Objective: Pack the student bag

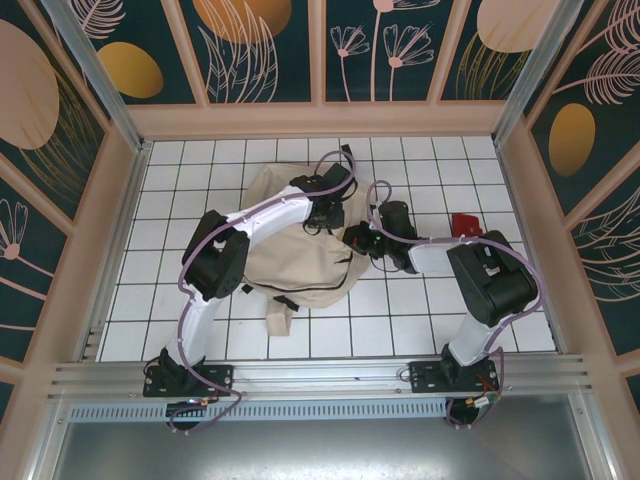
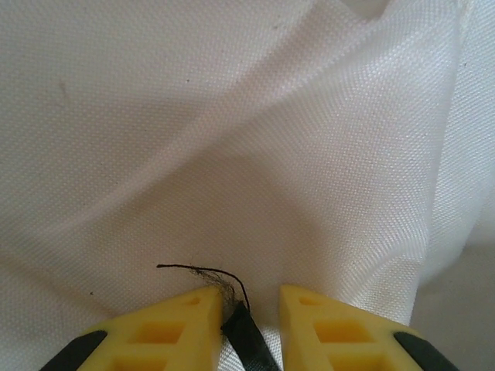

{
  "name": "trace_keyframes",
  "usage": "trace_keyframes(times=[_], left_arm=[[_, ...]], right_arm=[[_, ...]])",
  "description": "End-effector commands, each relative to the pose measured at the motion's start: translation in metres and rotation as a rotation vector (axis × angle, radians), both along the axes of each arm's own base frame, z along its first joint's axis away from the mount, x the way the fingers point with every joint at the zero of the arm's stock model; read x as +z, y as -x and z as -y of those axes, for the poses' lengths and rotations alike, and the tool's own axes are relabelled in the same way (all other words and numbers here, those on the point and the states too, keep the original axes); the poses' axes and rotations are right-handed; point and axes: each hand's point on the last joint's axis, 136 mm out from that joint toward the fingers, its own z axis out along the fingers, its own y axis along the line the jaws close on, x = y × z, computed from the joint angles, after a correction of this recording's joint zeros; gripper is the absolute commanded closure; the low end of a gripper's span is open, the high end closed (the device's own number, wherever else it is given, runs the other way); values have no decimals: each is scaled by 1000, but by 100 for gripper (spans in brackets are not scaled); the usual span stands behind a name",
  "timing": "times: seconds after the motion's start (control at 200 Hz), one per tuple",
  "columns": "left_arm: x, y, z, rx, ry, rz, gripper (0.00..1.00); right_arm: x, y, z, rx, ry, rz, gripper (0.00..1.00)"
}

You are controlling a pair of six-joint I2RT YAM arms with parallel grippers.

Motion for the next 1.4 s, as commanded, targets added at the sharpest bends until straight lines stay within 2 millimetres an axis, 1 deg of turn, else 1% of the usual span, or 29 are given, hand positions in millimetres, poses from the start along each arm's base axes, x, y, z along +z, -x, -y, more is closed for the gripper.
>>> trace_keyframes(times=[0.0, 0.05, 0.12, 0.225, 0.345, 0.39, 0.515, 0.615, 0.785, 0.875, 0.97, 1.225, 1.396], left_arm=[[-38, 2, -27, 11, -177, -38, 78], [-39, 2, -27, 10, -184, -40, 82], [-37, 1, -27, 14, -179, -34, 84], [-27, -2, -26, 24, -169, -3, 91], [-2, -9, -24, 44, -123, 61, 100], [10, -12, -24, 56, -109, 90, 100], [39, -14, -32, 88, -92, 161, 100], [51, -11, -40, 104, -94, 193, 100], [58, -8, -61, 138, -148, 228, 100], [61, -8, -73, 160, -162, 238, 100], [63, -10, -92, 195, -184, 251, 100], [65, -14, -146, 287, -245, 268, 100], [65, -16, -175, 340, -262, 269, 100]], right_arm=[[27, 4, -14, 62, -70, 77, 95], [27, 3, -13, 59, -68, 77, 95], [26, 3, -12, 55, -62, 76, 95], [24, 3, -11, 50, -53, 75, 95], [20, 3, -8, 33, -29, 66, 96], [18, 2, -5, 19, -14, 63, 97], [5, 0, 8, -36, 75, 37, 97], [-8, 0, 18, -73, 143, 12, 97], [-25, 1, 27, -110, 208, -42, 99], [-28, -1, 33, -136, 240, -50, 100], [-30, -3, 40, -168, 280, -58, 100], [-31, -5, 52, -206, 341, -52, 100], [-24, -11, 63, -239, 387, -32, 100]])
